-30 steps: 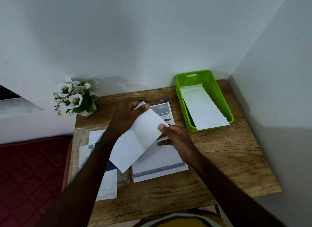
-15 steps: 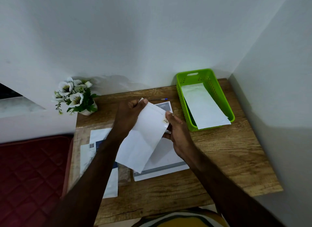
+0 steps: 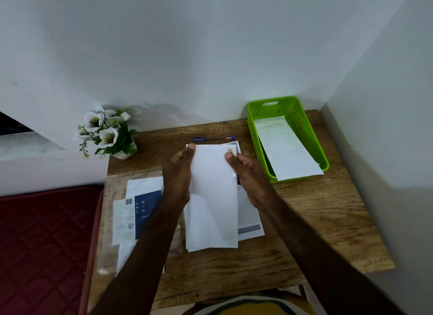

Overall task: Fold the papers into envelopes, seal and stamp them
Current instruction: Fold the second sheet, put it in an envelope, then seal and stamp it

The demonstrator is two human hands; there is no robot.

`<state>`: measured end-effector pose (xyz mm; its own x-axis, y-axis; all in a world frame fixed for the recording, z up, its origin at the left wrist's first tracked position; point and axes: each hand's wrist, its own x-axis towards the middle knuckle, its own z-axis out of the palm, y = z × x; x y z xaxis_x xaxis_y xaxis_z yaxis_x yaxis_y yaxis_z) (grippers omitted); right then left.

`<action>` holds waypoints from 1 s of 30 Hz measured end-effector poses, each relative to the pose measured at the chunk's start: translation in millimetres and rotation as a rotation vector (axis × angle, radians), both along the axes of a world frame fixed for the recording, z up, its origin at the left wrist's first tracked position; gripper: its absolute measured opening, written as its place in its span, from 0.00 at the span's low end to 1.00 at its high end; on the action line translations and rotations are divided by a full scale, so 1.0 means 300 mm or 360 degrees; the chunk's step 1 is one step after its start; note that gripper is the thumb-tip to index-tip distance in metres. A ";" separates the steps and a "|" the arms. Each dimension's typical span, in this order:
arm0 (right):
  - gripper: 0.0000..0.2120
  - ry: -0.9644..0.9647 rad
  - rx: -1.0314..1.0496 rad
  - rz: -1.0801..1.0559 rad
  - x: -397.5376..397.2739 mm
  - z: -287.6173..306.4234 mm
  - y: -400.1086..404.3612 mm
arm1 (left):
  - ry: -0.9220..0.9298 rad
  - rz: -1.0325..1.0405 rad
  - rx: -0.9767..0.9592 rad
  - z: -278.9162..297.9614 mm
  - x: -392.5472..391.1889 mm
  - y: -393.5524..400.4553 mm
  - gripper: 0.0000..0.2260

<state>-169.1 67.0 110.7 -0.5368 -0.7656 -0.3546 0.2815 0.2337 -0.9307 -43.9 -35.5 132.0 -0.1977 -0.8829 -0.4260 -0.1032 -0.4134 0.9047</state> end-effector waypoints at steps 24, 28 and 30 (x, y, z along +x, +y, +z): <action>0.11 -0.0122 0.0129 -0.0100 0.006 0.012 -0.029 | -0.0052 -0.0050 -0.0006 -0.013 0.011 0.027 0.10; 0.09 -0.0191 0.0130 -0.0041 0.005 0.000 -0.019 | -0.0013 0.0016 0.0020 -0.007 0.010 0.023 0.08; 0.11 -0.0201 0.0157 -0.0033 0.008 -0.009 -0.018 | -0.0008 0.0051 0.0044 0.002 0.003 0.026 0.07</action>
<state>-166.8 61.7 107.8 -0.4984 -0.7129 -0.4933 0.4003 0.3155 -0.8604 -43.0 -27.7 132.4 -0.1671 -0.8765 -0.4515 -0.0940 -0.4417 0.8922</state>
